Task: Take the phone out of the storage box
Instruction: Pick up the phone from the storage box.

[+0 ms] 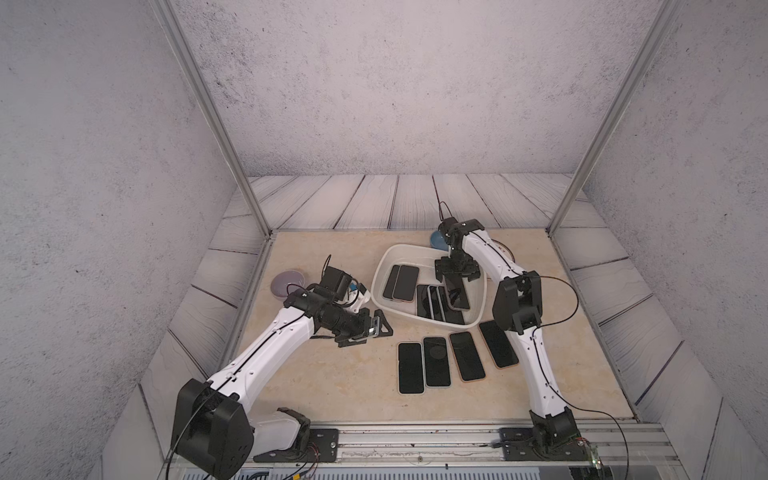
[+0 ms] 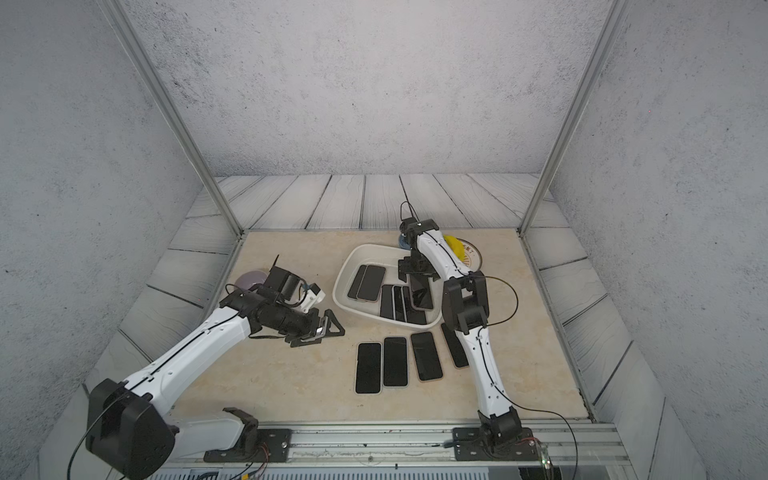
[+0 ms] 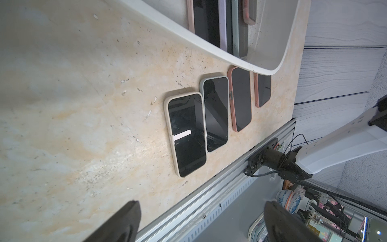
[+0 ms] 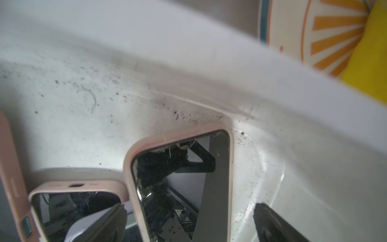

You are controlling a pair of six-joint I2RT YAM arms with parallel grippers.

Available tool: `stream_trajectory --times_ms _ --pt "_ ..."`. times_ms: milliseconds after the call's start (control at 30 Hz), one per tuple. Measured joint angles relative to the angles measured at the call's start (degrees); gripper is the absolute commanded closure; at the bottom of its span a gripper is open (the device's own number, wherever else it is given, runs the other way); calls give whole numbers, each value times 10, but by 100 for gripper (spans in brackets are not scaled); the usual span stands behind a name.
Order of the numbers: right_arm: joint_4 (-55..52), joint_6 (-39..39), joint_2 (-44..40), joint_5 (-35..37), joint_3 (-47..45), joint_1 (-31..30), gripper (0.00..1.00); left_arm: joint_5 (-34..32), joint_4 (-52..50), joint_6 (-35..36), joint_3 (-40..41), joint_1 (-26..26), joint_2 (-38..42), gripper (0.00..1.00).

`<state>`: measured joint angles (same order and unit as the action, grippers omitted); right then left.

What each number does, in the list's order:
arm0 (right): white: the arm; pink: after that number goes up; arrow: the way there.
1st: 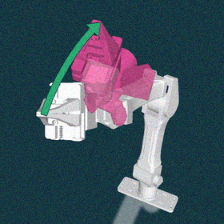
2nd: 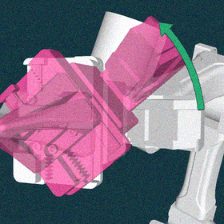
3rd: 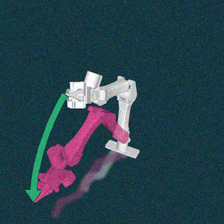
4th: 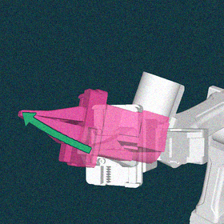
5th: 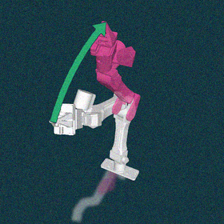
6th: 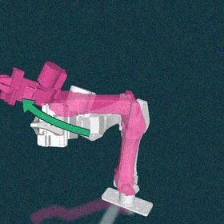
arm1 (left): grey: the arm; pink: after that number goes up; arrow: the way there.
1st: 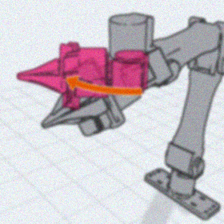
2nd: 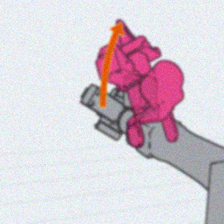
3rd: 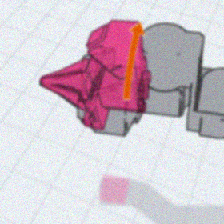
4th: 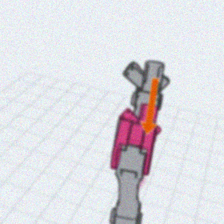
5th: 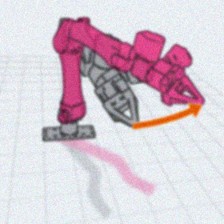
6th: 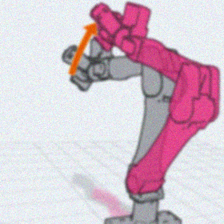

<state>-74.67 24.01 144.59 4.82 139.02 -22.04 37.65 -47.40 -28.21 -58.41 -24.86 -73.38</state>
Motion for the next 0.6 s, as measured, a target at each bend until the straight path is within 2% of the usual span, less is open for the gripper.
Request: stream_trajectory --times_ms 267,367,500,600 --pt "19 2 33 8 19 0 7 0 -2 9 -4 0 -10 2" --pt "23 2 33 11 18 0 18 0 -2 9 -4 0 -10 2" --pt "22 3 33 14 17 0 44 0 -2 10 -4 0 -10 2" --pt "22 2 29 22 17 0 55 0 -2 9 -3 0 -9 2"
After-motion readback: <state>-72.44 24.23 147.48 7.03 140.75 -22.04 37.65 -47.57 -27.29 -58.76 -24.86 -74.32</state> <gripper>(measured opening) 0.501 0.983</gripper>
